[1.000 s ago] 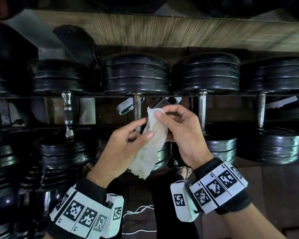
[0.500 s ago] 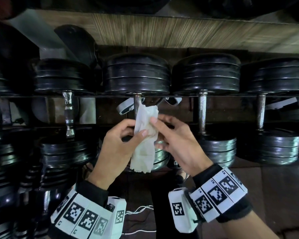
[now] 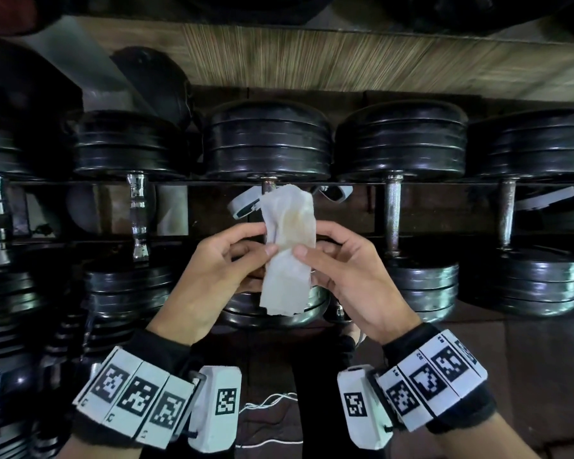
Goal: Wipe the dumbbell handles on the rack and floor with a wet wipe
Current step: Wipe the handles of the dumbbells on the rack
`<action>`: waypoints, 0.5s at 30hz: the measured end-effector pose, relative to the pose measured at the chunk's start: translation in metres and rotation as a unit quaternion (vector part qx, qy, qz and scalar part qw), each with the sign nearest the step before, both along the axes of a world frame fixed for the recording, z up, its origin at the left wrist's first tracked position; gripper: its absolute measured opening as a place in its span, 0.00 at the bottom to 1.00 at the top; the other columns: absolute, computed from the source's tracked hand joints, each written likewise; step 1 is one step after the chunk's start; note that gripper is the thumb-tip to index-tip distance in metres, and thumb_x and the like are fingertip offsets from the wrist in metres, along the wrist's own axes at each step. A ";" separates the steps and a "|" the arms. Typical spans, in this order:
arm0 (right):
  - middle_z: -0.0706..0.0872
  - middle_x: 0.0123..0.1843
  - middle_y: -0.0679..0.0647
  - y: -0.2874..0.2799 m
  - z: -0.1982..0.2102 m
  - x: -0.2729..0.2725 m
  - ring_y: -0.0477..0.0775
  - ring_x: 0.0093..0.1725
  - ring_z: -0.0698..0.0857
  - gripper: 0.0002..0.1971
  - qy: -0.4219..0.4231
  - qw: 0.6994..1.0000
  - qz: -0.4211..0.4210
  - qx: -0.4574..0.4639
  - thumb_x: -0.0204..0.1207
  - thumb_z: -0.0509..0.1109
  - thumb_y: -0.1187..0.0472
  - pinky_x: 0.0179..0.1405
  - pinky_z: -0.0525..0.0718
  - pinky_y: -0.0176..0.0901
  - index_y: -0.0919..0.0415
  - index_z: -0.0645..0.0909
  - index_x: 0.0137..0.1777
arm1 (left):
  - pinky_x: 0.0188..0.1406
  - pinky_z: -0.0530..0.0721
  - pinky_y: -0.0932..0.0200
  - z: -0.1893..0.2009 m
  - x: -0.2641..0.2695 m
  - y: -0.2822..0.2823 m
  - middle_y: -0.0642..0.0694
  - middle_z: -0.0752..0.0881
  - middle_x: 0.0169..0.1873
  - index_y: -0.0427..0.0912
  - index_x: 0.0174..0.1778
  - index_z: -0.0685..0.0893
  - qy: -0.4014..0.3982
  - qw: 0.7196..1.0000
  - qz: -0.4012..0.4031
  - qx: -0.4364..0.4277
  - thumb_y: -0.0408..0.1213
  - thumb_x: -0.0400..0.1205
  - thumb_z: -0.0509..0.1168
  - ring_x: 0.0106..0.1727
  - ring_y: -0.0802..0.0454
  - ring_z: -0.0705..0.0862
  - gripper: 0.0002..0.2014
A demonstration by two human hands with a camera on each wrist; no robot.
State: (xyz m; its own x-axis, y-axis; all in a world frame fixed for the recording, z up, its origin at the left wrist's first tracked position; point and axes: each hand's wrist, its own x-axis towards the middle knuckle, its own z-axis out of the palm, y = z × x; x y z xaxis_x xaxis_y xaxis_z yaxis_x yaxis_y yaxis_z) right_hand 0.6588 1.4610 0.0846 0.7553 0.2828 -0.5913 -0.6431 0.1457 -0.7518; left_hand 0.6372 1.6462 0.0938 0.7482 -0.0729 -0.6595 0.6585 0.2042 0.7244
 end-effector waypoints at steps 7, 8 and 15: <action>0.89 0.41 0.64 -0.003 -0.004 -0.007 0.62 0.40 0.83 0.08 -0.043 0.999 -0.011 0.015 0.81 0.69 0.70 0.39 0.82 0.45 0.63 0.90 0.49 | 0.39 0.86 0.68 -0.001 -0.005 -0.003 0.47 0.93 0.44 0.39 0.52 0.90 -0.019 1.000 0.020 -0.015 0.31 0.79 0.68 0.41 0.57 0.90 0.09; 0.90 0.38 0.58 -0.005 -0.003 -0.007 0.55 0.37 0.84 0.10 -0.050 0.999 -0.002 0.020 0.82 0.68 0.72 0.37 0.83 0.39 0.62 0.89 0.46 | 0.40 0.86 0.69 -0.002 -0.005 -0.002 0.47 0.93 0.45 0.39 0.51 0.91 -0.022 0.999 0.025 -0.015 0.29 0.79 0.67 0.42 0.57 0.90 0.09; 0.90 0.51 0.66 -0.018 -0.003 -0.007 0.81 0.53 0.82 0.13 -0.110 0.992 0.055 0.002 0.81 0.65 0.75 0.58 0.82 0.70 0.64 0.91 0.44 | 0.60 0.86 0.57 0.002 -0.008 0.009 0.46 0.91 0.55 0.39 0.47 0.94 -0.077 0.995 -0.065 0.018 0.17 0.84 0.59 0.61 0.49 0.88 0.19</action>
